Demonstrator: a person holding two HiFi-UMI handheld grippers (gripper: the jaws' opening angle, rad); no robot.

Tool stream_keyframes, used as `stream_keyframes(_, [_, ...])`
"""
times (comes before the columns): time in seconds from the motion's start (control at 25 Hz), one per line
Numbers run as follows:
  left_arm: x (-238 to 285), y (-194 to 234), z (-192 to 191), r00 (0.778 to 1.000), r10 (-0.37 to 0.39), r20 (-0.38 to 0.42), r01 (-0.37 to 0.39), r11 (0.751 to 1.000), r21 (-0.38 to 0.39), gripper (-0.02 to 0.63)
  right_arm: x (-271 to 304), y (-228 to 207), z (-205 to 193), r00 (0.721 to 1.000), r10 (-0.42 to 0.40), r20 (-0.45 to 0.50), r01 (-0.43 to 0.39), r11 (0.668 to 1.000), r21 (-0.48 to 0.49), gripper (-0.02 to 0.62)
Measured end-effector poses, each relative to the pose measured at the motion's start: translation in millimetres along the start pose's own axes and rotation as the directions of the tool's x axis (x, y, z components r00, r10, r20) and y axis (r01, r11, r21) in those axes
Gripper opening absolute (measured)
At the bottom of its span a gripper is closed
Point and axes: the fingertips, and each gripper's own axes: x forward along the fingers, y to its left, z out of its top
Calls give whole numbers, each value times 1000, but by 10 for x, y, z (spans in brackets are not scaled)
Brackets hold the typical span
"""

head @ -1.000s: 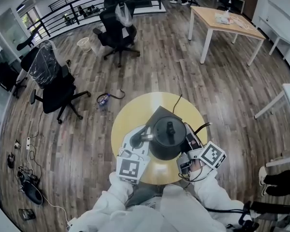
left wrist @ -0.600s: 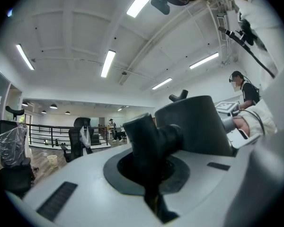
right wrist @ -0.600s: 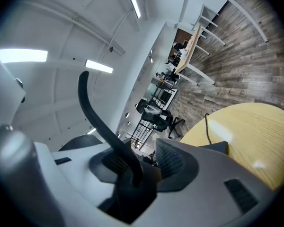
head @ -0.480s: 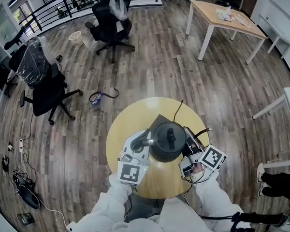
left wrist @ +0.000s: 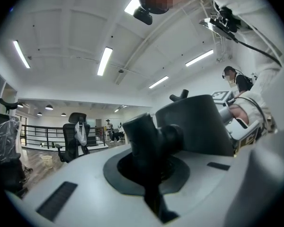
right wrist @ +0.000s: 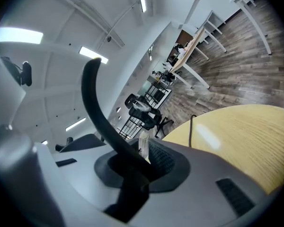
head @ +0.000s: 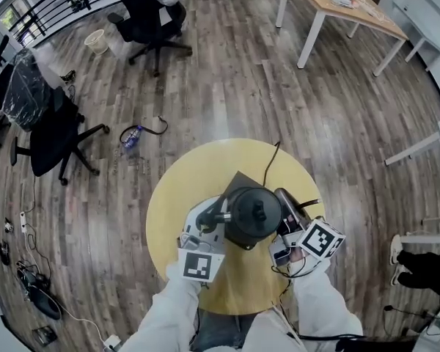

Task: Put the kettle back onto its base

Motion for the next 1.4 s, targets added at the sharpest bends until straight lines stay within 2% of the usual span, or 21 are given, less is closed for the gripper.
stream_keyframes(0.4, [199, 66, -393, 999, 21, -33, -21, 1000, 11, -2, 257, -279, -45, 1000, -24, -7, 24, 1000, 0, 72])
stream_keyframes(0.6, [254, 34, -507, 998, 5, -66, -4, 1000, 5, -2, 294, -417, -76, 999, -42, -12, 42, 999, 20, 72])
stream_keyframes(1.4, [332, 39, -636, 998, 21, -53, -23, 999, -30, -2, 341, -454, -14, 999, -44, 15, 44, 999, -17, 72])
